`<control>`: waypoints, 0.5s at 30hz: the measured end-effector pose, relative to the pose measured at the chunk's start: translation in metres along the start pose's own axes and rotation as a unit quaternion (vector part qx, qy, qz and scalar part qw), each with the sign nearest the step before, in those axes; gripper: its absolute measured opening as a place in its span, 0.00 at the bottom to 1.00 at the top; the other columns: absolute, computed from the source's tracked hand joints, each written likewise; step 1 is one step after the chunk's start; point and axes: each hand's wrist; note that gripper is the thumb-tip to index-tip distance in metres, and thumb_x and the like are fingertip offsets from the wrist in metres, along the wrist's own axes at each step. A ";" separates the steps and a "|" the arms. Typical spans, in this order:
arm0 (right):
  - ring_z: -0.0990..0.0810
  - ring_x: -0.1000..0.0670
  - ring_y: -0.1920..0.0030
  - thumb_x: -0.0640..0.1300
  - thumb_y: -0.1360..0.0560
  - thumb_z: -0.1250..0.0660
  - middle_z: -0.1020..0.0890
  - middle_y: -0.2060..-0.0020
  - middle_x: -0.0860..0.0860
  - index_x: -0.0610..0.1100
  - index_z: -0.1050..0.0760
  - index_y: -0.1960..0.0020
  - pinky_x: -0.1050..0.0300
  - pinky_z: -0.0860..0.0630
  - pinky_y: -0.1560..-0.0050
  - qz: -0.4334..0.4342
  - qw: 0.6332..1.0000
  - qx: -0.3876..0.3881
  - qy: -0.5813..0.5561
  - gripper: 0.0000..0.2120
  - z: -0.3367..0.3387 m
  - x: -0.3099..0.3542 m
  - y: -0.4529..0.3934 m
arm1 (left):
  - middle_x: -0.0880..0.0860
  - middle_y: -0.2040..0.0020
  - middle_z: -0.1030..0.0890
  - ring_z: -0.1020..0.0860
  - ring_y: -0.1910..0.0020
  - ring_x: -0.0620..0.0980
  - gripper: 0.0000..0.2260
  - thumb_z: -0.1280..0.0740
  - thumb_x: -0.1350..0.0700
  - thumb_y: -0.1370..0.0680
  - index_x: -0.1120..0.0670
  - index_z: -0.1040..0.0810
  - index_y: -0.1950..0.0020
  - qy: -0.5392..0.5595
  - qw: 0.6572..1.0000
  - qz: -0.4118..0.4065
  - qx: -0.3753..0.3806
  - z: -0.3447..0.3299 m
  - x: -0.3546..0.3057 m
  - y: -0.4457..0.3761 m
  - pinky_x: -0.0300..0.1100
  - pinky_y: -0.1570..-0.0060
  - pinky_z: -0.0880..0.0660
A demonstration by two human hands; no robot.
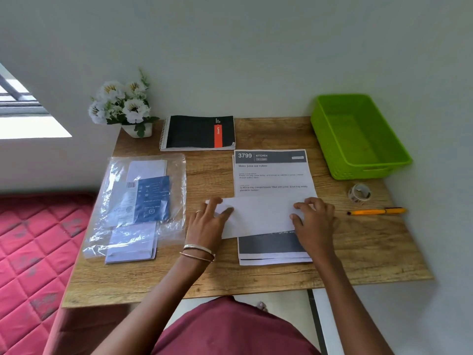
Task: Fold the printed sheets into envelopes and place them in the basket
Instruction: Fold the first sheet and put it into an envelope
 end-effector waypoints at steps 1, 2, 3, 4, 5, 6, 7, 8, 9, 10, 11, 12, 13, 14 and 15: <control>0.34 0.41 0.37 0.45 0.25 0.33 0.26 0.39 0.46 0.45 0.21 0.42 0.43 0.35 0.44 0.009 1.000 0.006 0.004 0.12 -0.002 -0.001 0.001 | 0.59 0.38 0.26 0.26 0.44 0.64 0.22 0.29 0.63 0.31 0.49 0.23 0.39 -0.002 1.000 0.000 0.021 -0.001 -0.003 0.000 0.60 0.51 0.24; 0.33 0.41 0.38 0.45 0.24 0.34 0.25 0.39 0.46 0.46 0.22 0.42 0.43 0.35 0.45 0.014 1.000 0.007 0.005 0.12 -0.003 -0.002 0.001 | 0.57 0.36 0.28 0.28 0.40 0.64 0.20 0.30 0.58 0.28 0.47 0.25 0.37 -0.002 0.999 0.009 0.040 -0.001 -0.006 0.000 0.60 0.47 0.27; 0.33 0.42 0.38 0.46 0.24 0.35 0.25 0.39 0.46 0.46 0.22 0.41 0.43 0.35 0.45 0.017 1.000 0.004 0.005 0.12 -0.004 -0.004 0.002 | 0.56 0.34 0.29 0.31 0.37 0.63 0.19 0.33 0.53 0.26 0.45 0.27 0.35 -0.001 0.998 0.018 0.053 -0.001 -0.009 0.000 0.59 0.44 0.30; 0.32 0.42 0.39 0.46 0.23 0.35 0.25 0.39 0.46 0.46 0.22 0.41 0.43 0.35 0.46 0.021 1.000 0.001 0.007 0.12 -0.005 -0.005 0.002 | 0.54 0.33 0.32 0.33 0.35 0.61 0.19 0.35 0.49 0.25 0.44 0.29 0.33 -0.003 0.998 0.028 0.062 -0.001 -0.011 0.000 0.58 0.41 0.32; 0.31 0.42 0.39 0.46 0.23 0.35 0.25 0.40 0.47 0.46 0.22 0.41 0.42 0.34 0.46 0.026 1.000 -0.003 0.011 0.12 -0.006 -0.005 0.003 | 0.53 0.32 0.34 0.35 0.34 0.60 0.20 0.36 0.47 0.24 0.43 0.31 0.32 -0.005 0.997 0.040 0.068 -0.001 -0.013 0.000 0.57 0.38 0.34; 0.31 0.42 0.40 0.46 0.23 0.35 0.25 0.40 0.46 0.46 0.23 0.41 0.43 0.34 0.47 0.033 0.999 -0.009 0.016 0.12 -0.007 -0.006 0.004 | 0.52 0.31 0.35 0.36 0.33 0.59 0.20 0.38 0.45 0.24 0.42 0.33 0.32 -0.007 0.996 0.050 0.071 -0.001 -0.015 -0.001 0.56 0.37 0.35; 0.30 0.42 0.40 0.46 0.24 0.35 0.25 0.40 0.46 0.46 0.23 0.41 0.43 0.33 0.47 0.042 0.999 -0.014 0.019 0.12 -0.007 -0.007 0.005 | 0.51 0.31 0.36 0.37 0.32 0.58 0.20 0.38 0.45 0.24 0.41 0.34 0.32 -0.008 0.996 0.060 0.072 -0.001 -0.017 -0.002 0.55 0.36 0.36; 0.30 0.42 0.40 0.46 0.24 0.35 0.25 0.40 0.46 0.46 0.23 0.41 0.43 0.33 0.48 0.049 0.999 -0.013 0.018 0.12 -0.007 -0.008 0.005 | 0.50 0.31 0.36 0.37 0.32 0.57 0.20 0.38 0.45 0.24 0.41 0.34 0.32 -0.010 0.995 0.072 0.071 0.000 -0.020 -0.004 0.56 0.36 0.37; 0.30 0.42 0.40 0.46 0.24 0.35 0.25 0.40 0.47 0.46 0.23 0.41 0.43 0.33 0.47 0.057 0.998 -0.007 0.008 0.12 -0.006 -0.010 0.004 | 0.49 0.31 0.36 0.38 0.32 0.57 0.19 0.38 0.45 0.24 0.40 0.33 0.33 -0.013 0.993 0.087 0.073 0.001 -0.023 -0.005 0.57 0.35 0.39; 0.30 0.43 0.40 0.46 0.24 0.34 0.25 0.40 0.47 0.46 0.23 0.42 0.43 0.33 0.46 0.062 0.998 0.005 -0.015 0.11 -0.004 -0.014 0.002 | 0.49 0.31 0.36 0.38 0.31 0.56 0.19 0.38 0.45 0.24 0.40 0.33 0.33 -0.019 0.992 0.104 0.075 0.002 -0.028 -0.006 0.59 0.35 0.42; 0.30 0.43 0.41 0.46 0.24 0.34 0.24 0.41 0.47 0.47 0.22 0.42 0.42 0.31 0.45 0.065 0.997 0.016 -0.048 0.11 -0.001 -0.019 -0.001 | 0.49 0.31 0.36 0.38 0.31 0.56 0.19 0.37 0.46 0.24 0.40 0.32 0.34 -0.021 0.990 0.121 0.076 0.004 -0.033 -0.007 0.61 0.34 0.45; 0.29 0.43 0.41 0.46 0.24 0.34 0.23 0.42 0.47 0.47 0.22 0.43 0.40 0.30 0.45 0.062 0.994 0.015 -0.086 0.11 0.004 -0.025 -0.004 | 0.49 0.31 0.36 0.39 0.30 0.56 0.18 0.37 0.47 0.24 0.40 0.32 0.34 -0.018 0.989 0.131 0.071 0.004 -0.040 -0.008 0.62 0.33 0.48; 0.28 0.42 0.42 0.46 0.25 0.34 0.22 0.43 0.46 0.47 0.22 0.43 0.37 0.30 0.45 0.050 0.992 -0.003 -0.115 0.11 0.009 -0.033 -0.008 | 0.49 0.31 0.35 0.40 0.30 0.56 0.18 0.37 0.48 0.24 0.41 0.31 0.34 -0.009 0.989 0.134 0.061 0.005 -0.047 -0.009 0.62 0.33 0.50; 0.27 0.41 0.43 0.45 0.25 0.34 0.21 0.45 0.45 0.45 0.22 0.44 0.36 0.29 0.45 0.029 0.991 -0.036 -0.125 0.11 0.015 -0.041 -0.012 | 0.48 0.31 0.35 0.40 0.30 0.55 0.17 0.38 0.49 0.24 0.41 0.30 0.35 0.004 0.990 0.128 0.049 0.005 -0.055 -0.010 0.62 0.32 0.51; 0.27 0.39 0.43 0.44 0.26 0.33 0.21 0.46 0.43 0.44 0.22 0.44 0.35 0.30 0.45 0.002 0.991 -0.071 -0.117 0.11 0.022 -0.050 -0.016 | 0.48 0.32 0.34 0.40 0.30 0.54 0.16 0.38 0.49 0.24 0.42 0.29 0.35 0.020 0.992 0.115 0.037 0.006 -0.063 -0.012 0.61 0.31 0.52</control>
Point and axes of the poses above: each hand's wrist, its own y-axis away from the middle knuckle, its own z-axis out of the back of the hand, x = y × z
